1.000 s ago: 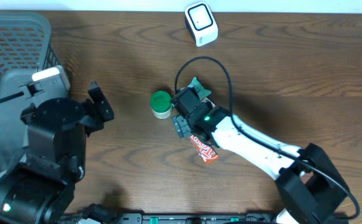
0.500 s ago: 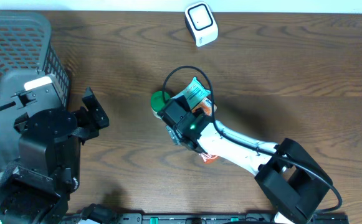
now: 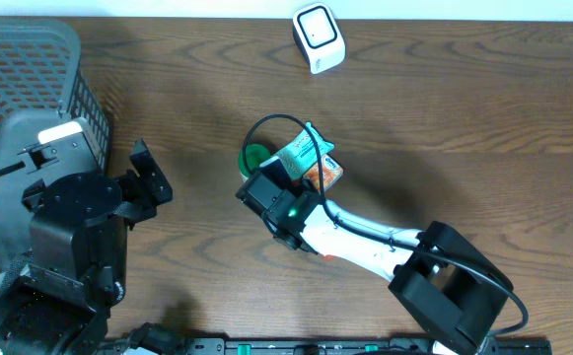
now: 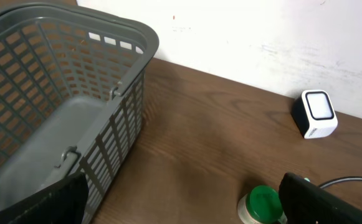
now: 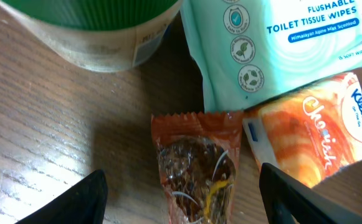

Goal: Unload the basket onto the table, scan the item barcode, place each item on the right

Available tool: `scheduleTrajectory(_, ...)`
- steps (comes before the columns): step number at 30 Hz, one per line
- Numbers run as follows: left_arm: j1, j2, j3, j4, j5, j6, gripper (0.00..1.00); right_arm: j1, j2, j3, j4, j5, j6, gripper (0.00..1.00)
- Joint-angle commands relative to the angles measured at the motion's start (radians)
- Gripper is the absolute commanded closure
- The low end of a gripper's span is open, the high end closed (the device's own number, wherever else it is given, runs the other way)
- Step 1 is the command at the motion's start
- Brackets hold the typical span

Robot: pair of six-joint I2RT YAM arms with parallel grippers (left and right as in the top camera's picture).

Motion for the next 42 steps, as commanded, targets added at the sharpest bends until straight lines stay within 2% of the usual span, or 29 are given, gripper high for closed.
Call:
scheduleTrajectory(1, 0.004, -0.001, -0.005, -0.003, -0.024, -0.002, 0.02, 0.003, 0.007, 0.019, -0.006, 0.053, -0.005, 0.26)
scheduleTrajectory(6, 0.004, -0.001, -0.005, -0.003, -0.024, -0.002, 0.02, 0.002, 0.040, 0.019, 0.045, 0.052, -0.038, 0.27)
scheduleTrajectory(10, 0.004, -0.001, -0.005, -0.004, -0.024, -0.002, 0.02, 0.002, 0.078, 0.020, 0.064, 0.061, -0.057, 0.32)
scheduleTrajectory(16, 0.004, -0.001, -0.005, -0.004, -0.024, -0.002, 0.02, 0.002, 0.085, 0.020, 0.058, 0.079, -0.056, 0.55)
scheduleTrajectory(18, 0.004, -0.001, -0.005, -0.005, -0.024, -0.002, 0.02, 0.002, 0.085, 0.020, 0.058, 0.079, -0.056, 0.69)
scheduleTrajectory(24, 0.004, -0.001, -0.005, -0.034, -0.024, -0.002, 0.02, 0.002, 0.084, 0.020, 0.044, 0.105, -0.057, 0.96)
scheduleTrajectory(27, 0.004, -0.001, -0.005, -0.055, -0.024, -0.002, 0.02, 0.000, 0.069, 0.024, 0.024, 0.095, -0.057, 0.99)
scheduleTrajectory(31, 0.004, 0.000, -0.005, -0.072, -0.024, -0.002, 0.02, -0.026, 0.010, 0.059, -0.072, -0.060, -0.064, 0.99)
scheduleTrajectory(37, 0.004, 0.000, -0.005, -0.082, -0.024, -0.002, 0.02, -0.115, -0.122, 0.101, -0.148, -0.511, -0.126, 0.99)
scheduleTrajectory(42, 0.004, 0.000, -0.005, -0.082, -0.024, -0.002, 0.02, -0.257, -0.189, 0.105, -0.204, -0.824, -0.151, 0.99)
